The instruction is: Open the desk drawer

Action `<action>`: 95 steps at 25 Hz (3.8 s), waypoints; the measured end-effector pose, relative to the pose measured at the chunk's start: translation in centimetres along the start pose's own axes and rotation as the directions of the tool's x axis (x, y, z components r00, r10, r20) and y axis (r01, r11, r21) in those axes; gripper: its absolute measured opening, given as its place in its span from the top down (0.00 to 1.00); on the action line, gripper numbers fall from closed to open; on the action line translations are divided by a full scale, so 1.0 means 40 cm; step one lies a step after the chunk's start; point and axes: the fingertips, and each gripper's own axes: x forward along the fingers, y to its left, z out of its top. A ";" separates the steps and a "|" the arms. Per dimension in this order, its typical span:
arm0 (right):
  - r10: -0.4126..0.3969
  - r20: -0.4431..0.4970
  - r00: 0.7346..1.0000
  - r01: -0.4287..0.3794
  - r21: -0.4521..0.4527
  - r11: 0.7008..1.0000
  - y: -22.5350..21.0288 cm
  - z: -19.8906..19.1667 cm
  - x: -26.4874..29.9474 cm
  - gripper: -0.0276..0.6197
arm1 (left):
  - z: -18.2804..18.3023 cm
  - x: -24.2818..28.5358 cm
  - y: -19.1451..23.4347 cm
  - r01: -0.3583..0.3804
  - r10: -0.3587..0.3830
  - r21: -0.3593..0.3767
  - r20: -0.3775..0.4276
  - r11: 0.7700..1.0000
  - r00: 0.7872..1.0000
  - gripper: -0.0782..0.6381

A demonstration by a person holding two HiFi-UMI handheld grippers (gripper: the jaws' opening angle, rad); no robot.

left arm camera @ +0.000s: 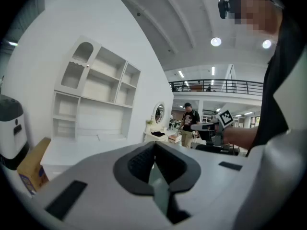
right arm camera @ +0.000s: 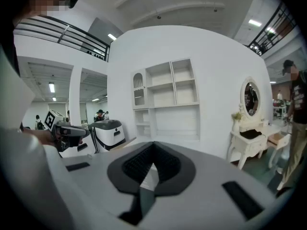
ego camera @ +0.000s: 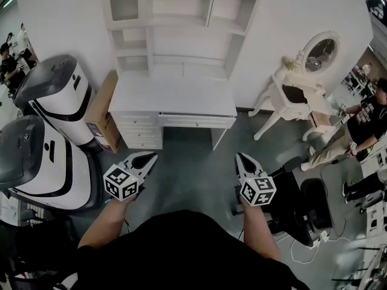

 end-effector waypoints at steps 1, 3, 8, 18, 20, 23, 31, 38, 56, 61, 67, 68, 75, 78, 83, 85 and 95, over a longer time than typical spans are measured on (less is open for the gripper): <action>0.003 0.003 1.000 -0.003 -0.003 1.000 0.014 0.003 0.001 0.96 | -0.005 -0.001 -0.006 0.013 -0.013 0.002 -0.006 1.000 1.000 0.88; 0.010 0.006 1.000 -0.010 -0.010 1.000 0.043 0.007 0.002 0.96 | -0.016 -0.007 -0.014 0.034 -0.034 0.003 -0.015 0.999 0.999 0.88; 0.009 -0.024 1.000 -0.009 -0.018 1.000 0.091 -0.024 0.004 0.96 | -0.036 -0.042 -0.001 0.050 -0.050 -0.019 -0.015 0.999 0.999 0.88; -0.015 -0.065 0.998 0.017 0.026 1.000 0.142 -0.065 0.014 0.95 | -0.119 -0.069 0.020 0.103 -0.106 -0.094 -0.036 0.990 0.994 0.88; -0.006 -0.076 0.997 0.010 0.053 0.999 0.139 -0.072 0.018 0.95 | -0.127 -0.070 0.021 0.108 -0.112 -0.108 -0.029 0.988 0.993 0.88; 0.005 -0.074 0.997 0.001 0.082 0.997 0.137 -0.065 0.031 0.95 | -0.136 -0.077 0.028 0.106 -0.111 -0.119 -0.030 0.987 0.993 0.88; 0.039 -0.082 0.996 -0.031 0.091 0.995 0.126 -0.073 0.089 0.96 | -0.124 -0.080 0.064 0.076 -0.079 -0.107 -0.024 0.991 0.997 0.88; 0.083 -0.096 0.992 -0.069 0.143 0.987 0.058 -0.113 0.168 0.96 | -0.119 -0.016 0.102 0.033 -0.038 -0.094 -0.053 0.995 0.998 0.88; 0.241 -0.113 0.964 -0.214 0.206 0.955 -0.244 -0.080 0.512 0.96 | -0.039 0.344 0.217 -0.080 0.072 -0.069 -0.109 0.994 0.991 0.88; 0.297 -0.119 0.947 -0.267 0.217 0.939 -0.309 -0.073 0.579 0.96 | -0.007 0.422 0.246 -0.128 0.122 -0.047 -0.117 0.991 0.986 0.88; 0.351 -0.126 0.928 -0.321 0.208 0.924 -0.375 -0.069 0.655 0.95 | 0.012 0.505 0.269 -0.180 0.174 -0.043 -0.124 0.983 0.977 0.88; 0.361 -0.131 0.923 -0.331 0.204 0.921 -0.381 -0.072 0.664 0.96 | 0.013 0.517 0.271 -0.188 0.181 -0.046 -0.124 0.981 0.976 0.88; 0.370 -0.144 0.918 -0.344 0.181 0.922 -0.427 -0.072 0.709 0.95 | 0.013 0.586 0.290 -0.191 0.182 -0.049 -0.147 0.980 0.972 0.88; 0.353 -0.153 0.923 -0.323 0.188 0.928 -0.449 -0.087 0.730 0.95 | 0.016 0.607 0.319 -0.185 0.176 -0.044 -0.156 0.982 0.972 0.88; 0.335 -0.169 0.927 -0.300 0.201 0.932 -0.452 -0.108 0.745 0.95 | 0.035 0.639 0.340 -0.157 0.158 0.018 -0.156 0.987 0.975 0.88; 0.320 -0.166 0.933 -0.288 0.193 0.938 -0.443 -0.096 0.753 0.95 | 0.030 0.643 0.358 -0.137 0.140 0.026 -0.159 0.990 0.977 0.88; 0.194 -0.181 0.964 -0.164 0.168 0.972 -0.378 -0.045 0.799 0.95 | 0.081 0.639 0.514 -0.021 0.023 0.020 -0.107 1.000 0.994 0.88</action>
